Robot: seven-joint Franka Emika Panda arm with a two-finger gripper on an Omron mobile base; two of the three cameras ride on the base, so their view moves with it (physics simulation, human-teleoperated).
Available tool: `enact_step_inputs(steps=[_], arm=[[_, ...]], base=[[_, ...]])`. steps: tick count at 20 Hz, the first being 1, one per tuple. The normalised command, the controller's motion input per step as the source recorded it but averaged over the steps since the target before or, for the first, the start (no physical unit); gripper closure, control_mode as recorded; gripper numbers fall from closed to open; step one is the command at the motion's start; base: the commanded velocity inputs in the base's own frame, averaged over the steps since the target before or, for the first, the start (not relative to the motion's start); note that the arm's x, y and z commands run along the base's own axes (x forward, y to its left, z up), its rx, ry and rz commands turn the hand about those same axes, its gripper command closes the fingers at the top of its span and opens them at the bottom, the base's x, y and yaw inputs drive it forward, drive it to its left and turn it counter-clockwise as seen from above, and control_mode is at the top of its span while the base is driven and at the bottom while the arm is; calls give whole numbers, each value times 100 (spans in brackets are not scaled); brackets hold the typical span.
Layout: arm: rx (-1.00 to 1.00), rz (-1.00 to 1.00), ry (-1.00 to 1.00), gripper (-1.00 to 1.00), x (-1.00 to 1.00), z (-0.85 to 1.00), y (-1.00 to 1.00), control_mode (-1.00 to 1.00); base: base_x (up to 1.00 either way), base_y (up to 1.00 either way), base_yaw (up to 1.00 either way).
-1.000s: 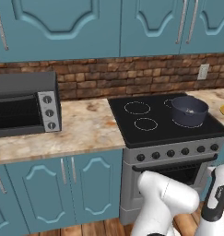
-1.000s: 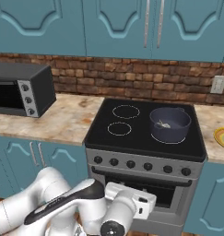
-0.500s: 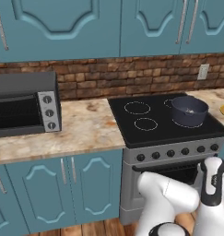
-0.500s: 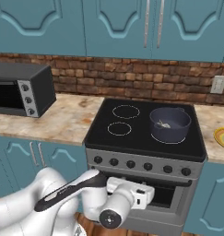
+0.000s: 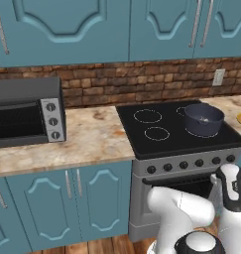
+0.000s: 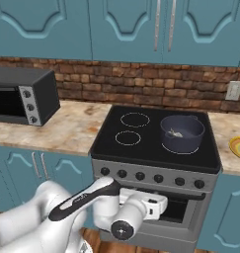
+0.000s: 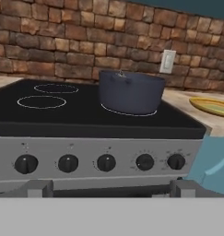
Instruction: Retrieve the frozen meat and place it in the pot on a burner. Then turn the burner on.
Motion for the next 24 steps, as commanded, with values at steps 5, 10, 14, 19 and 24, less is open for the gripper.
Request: enact_step_inputs(steps=[5, 10, 14, 19, 24], arm=[[-3, 0, -2, -100, 24, -24, 4, -100], [0, 0, 0, -100, 33, -43, 1, -100], [0, 0, -9, -100, 49, -31, 6, -100], [2, 0, -8, -100, 41, -32, 4, -100], [0, 0, -10, -100, 28, -30, 0, -100]], base=[[0, 0, 0], [0, 0, 0], [0, 0, 0], [0, 0, 0], [0, 0, 0]])
